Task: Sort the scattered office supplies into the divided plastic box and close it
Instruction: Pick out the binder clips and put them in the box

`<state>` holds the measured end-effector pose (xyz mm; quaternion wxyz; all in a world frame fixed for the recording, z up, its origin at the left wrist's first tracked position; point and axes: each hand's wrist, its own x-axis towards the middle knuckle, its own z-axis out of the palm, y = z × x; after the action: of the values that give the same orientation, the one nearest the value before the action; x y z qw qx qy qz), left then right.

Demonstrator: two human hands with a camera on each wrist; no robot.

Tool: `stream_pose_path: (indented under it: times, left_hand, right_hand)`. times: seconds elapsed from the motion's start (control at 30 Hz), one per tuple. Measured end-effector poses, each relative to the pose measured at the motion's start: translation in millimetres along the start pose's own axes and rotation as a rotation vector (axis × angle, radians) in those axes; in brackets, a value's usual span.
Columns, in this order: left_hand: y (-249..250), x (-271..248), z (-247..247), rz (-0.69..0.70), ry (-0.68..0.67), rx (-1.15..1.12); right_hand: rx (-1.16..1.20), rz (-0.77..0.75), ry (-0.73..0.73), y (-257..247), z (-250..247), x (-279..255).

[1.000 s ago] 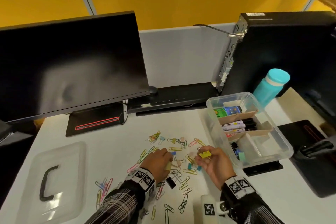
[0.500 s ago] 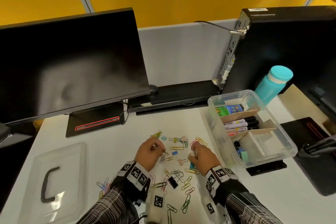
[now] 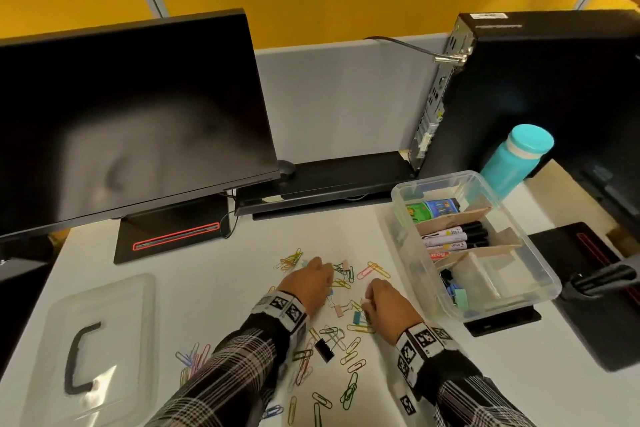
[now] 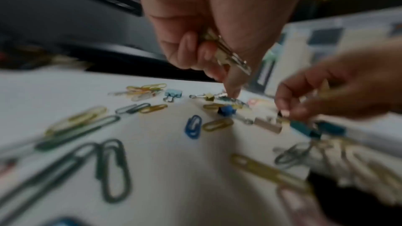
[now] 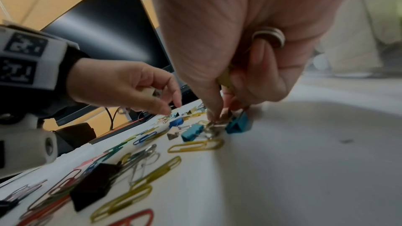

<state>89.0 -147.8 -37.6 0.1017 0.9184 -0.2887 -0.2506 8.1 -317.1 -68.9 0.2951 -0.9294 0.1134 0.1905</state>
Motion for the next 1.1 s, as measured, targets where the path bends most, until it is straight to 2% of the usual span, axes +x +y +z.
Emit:
stream_pose_path:
  times: [0.1,0.27,0.33,0.47,0.63,0.73,0.87,1.0,1.1]
  left_hand:
    - [-0.7,3.8,0.8,0.137,-0.103,0.148]
    - [-4.0,2.6,-0.7,0.193,-0.101,0.271]
    - [-5.3,2.9,-0.4,0.186,-0.085,0.252]
    - [-6.0,-1.0,-3.0,0.119,-0.056,0.113]
    - [-14.8,-12.1,7.0,-0.047,-0.004,-0.213]
    - [-15.6,-17.5,10.4,-0.102,-0.003,-0.362]
    - [-15.7,-23.1,14.9,-0.149,0.077,-0.449]
    - [-14.2,-24.9,17.4,-0.182,0.078,-0.581]
    - [-12.0,-24.2,18.4,-0.177,0.084,-0.682]
  right_hand:
    - [-0.035,0.002,-0.016,-1.3,-3.5,-1.1]
    - [-0.074,0.064,0.021,-7.2,3.0,-4.6]
    - [-0.127,0.086,0.032,-11.6,8.0,-3.4]
    - [-0.089,0.077,0.064,-14.5,12.3,-2.8]
    - [0.256,0.084,0.108,0.5,5.7,-5.1]
    - [0.174,0.047,0.079,7.7,6.1,-8.1]
    - [0.057,-0.045,0.079,10.1,10.0,-11.0]
    - [0.086,-0.022,0.084,8.0,9.3,-12.2]
    - [0.199,0.006,0.146,10.4,6.1,-16.7]
